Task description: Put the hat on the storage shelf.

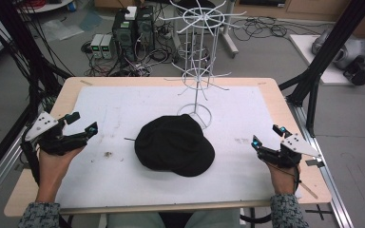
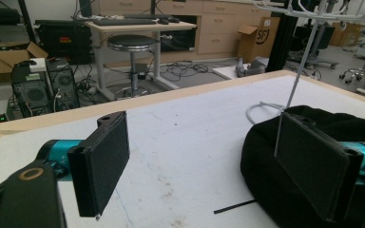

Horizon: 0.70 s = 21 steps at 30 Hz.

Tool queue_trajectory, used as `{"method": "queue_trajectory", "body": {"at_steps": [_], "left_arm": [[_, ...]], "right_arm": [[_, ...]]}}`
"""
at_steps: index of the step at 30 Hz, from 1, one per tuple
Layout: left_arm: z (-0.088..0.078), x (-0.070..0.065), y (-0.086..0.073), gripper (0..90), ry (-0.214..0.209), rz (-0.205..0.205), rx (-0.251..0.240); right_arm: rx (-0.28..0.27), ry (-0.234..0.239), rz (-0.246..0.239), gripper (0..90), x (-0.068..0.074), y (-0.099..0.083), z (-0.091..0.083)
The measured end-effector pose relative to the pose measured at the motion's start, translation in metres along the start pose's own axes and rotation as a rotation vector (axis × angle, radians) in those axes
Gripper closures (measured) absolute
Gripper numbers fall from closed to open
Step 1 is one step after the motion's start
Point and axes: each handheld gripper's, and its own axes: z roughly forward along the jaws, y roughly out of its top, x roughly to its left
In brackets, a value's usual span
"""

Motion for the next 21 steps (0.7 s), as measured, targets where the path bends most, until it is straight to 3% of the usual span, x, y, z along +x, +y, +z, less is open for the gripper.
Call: {"method": "queue_trajectory", "body": {"at_steps": [8,21], "left_arm": [[-0.0019,-0.0012,0.0018,19.2,-0.008,-0.003,-0.011],[0.006,-0.0066,0.0018,19.5,-0.047,0.01,-0.001]], "right_arm": [[0.014,0.014,-0.025,16.0,0.0035,0.0002,0.0033],[0.024,0.021,-0.02,16.0,0.0031,-0.0008,0.0043]]}}
